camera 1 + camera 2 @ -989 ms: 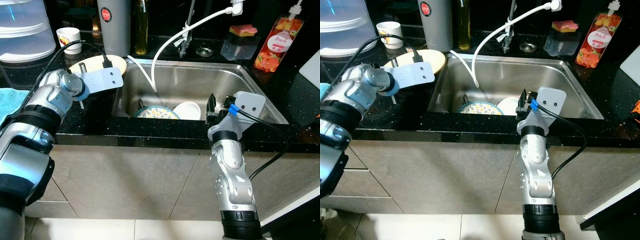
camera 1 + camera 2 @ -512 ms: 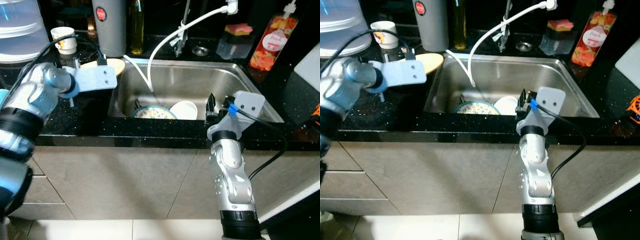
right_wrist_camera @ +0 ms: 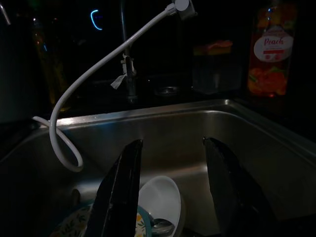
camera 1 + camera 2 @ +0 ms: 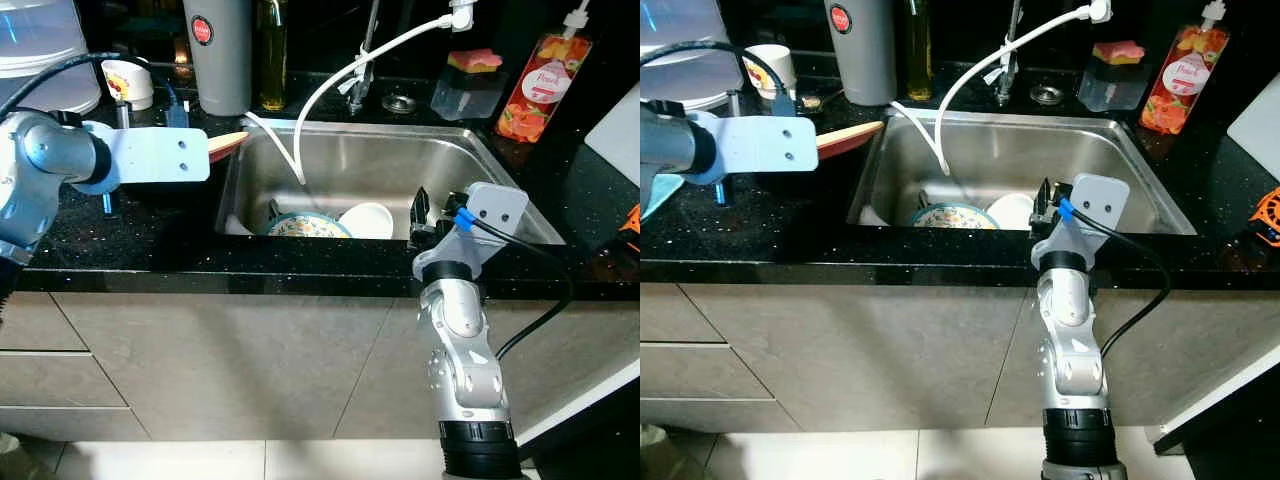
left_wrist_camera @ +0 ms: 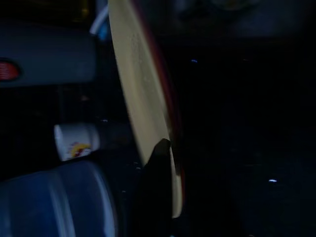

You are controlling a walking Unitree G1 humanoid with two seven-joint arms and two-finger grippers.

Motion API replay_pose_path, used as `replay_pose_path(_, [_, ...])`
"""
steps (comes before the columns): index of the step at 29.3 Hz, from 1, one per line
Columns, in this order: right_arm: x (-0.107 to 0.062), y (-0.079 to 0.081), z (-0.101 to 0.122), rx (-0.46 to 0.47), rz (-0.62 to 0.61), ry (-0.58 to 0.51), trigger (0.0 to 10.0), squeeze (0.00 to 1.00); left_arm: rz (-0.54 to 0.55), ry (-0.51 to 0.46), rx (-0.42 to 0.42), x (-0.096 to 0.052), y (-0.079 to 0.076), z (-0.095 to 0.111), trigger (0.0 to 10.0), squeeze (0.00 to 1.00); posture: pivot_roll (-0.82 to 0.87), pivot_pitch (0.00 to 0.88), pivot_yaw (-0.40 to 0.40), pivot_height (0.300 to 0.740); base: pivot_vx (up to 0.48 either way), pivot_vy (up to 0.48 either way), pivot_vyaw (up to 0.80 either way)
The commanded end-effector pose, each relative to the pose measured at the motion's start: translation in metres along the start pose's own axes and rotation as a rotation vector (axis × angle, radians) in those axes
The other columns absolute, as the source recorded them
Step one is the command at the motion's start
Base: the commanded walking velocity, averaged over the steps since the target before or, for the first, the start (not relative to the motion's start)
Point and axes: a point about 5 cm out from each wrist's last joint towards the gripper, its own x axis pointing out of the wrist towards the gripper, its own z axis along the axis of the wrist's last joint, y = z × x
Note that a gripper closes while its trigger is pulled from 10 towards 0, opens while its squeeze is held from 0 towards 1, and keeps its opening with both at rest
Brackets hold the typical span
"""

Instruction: Kitchen organization

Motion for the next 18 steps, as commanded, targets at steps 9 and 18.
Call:
replay_pose_path(9, [-0.001, -0.001, -0.002, 0.0, -0.001, 0.009, 10.0, 0.0, -0.092, -0.012, 0.007, -0.001, -0.021, 0.003, 10.0, 1.0, 0.26, 0.032, -0.026, 0.74, 0.0, 0.0, 0.0])
replay_pose_path(18, [0.0, 0.001, -0.002, 0.003, 0.006, 0.012, 10.0, 0.0, -0.042, -0.126, -0.04, -0.006, -0.009, 0.021, 10.0, 0.0, 0.26, 0.034, -0.03, 0.74, 0.0, 0.0, 0.0])
